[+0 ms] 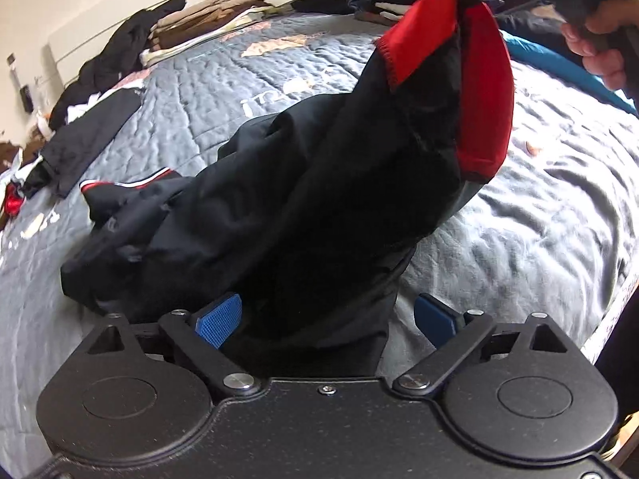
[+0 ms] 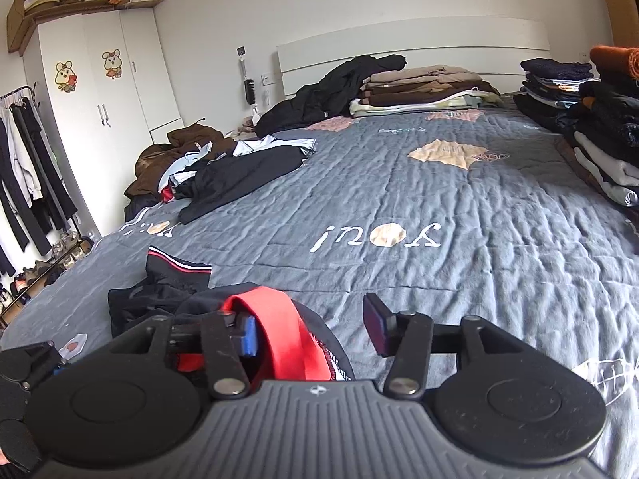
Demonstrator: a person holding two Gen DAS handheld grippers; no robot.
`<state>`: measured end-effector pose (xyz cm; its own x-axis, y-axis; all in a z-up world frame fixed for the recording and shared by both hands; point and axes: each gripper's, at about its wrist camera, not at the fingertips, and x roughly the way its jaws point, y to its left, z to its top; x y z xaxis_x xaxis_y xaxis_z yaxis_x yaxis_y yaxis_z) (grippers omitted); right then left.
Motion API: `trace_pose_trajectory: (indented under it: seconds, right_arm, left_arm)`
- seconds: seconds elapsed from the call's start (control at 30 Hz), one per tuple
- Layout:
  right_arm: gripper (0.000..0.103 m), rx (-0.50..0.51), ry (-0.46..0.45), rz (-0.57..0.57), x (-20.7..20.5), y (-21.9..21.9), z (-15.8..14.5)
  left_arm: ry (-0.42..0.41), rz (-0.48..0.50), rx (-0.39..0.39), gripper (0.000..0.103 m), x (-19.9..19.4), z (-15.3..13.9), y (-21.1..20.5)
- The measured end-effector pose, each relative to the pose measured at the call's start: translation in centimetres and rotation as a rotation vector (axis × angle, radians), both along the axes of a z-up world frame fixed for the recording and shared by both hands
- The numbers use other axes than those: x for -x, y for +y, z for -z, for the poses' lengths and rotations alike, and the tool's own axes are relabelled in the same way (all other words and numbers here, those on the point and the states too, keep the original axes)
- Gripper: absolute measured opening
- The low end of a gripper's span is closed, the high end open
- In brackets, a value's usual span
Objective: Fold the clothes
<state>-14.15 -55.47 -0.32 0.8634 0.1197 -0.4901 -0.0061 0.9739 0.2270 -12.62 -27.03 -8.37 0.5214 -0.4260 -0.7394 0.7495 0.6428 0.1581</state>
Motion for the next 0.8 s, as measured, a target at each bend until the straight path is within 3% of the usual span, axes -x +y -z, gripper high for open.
trace_pose_trajectory:
  seconds: [0.13, 0.4, 0.43, 0.5, 0.57, 0.6, 0.67, 0.8]
  right_arm:
    - [0.056, 0.042, 0.023, 0.006, 0.5, -0.6, -0.8]
    - [0.067, 0.041, 0.043, -0.001, 2.2, -1.5, -1.0]
    - [0.068, 0.04, 0.048, -0.004, 2.3, -1.6, -1.0]
    - [0.072, 0.027, 0.056, -0.018, 2.4, -2.1, -0.9]
    - [0.072, -0.001, 0.072, -0.054, 2.3, -2.6, -1.1]
    - [0.072, -0.016, 0.08, -0.074, 2.3, -2.9, -1.2]
    - [0.072, -0.025, 0.069, -0.085, 2.2, -3.2, -1.6]
    - [0.076, -0.036, 0.038, -0.097, 2.1, -3.5, -2.7]
  left_arm:
    - [-0.004, -0.045, 0.032, 0.093, 0.3, -0.1, 0.6]
    - [-0.011, -0.033, -0.04, 0.093, -0.6, 1.7, -0.9]
    - [-0.004, -0.028, -0.047, 0.089, -0.8, 1.9, -1.1]
    - [0.012, -0.018, -0.059, 0.071, -1.2, 2.5, -1.3]
    - [0.056, -0.015, -0.054, 0.039, -1.8, 2.7, -1.2]
    - [0.077, -0.023, -0.048, 0.034, -2.1, 2.7, -1.1]
    - [0.117, -0.044, -0.037, 0.014, -2.6, 2.4, -0.8]
    - [0.169, -0.04, -0.025, 0.009, -1.9, 0.7, -0.3]
